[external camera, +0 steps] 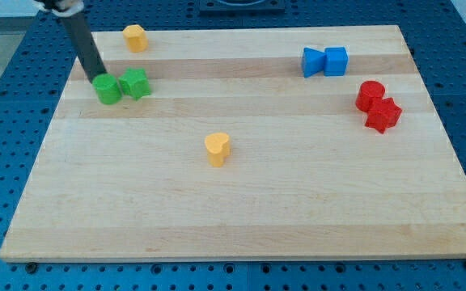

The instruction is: Move the green star left a bit

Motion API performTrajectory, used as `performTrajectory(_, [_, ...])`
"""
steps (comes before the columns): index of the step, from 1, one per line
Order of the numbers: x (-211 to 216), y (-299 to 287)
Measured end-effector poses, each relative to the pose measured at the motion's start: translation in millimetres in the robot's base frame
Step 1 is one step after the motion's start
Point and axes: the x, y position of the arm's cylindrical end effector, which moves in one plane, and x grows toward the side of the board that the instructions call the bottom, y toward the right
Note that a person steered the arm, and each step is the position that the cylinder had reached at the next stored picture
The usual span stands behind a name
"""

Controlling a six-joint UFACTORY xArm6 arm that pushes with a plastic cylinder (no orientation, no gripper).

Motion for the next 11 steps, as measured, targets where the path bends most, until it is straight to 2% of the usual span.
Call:
performTrajectory(1, [13.5,59.1])
performTrajectory(2, [17.2,82.8])
performTrajectory(3, [16.9,73.8])
performTrajectory(5, [-26.2,88.4])
performTrajectory(6, [-40.3,141.4])
performTrajectory(7, [-25.7,173.8])
performTrajectory(9, [23.5,151.1])
performTrajectory(10, [30.6,108.3])
performTrajectory(11, [30.6,119.6])
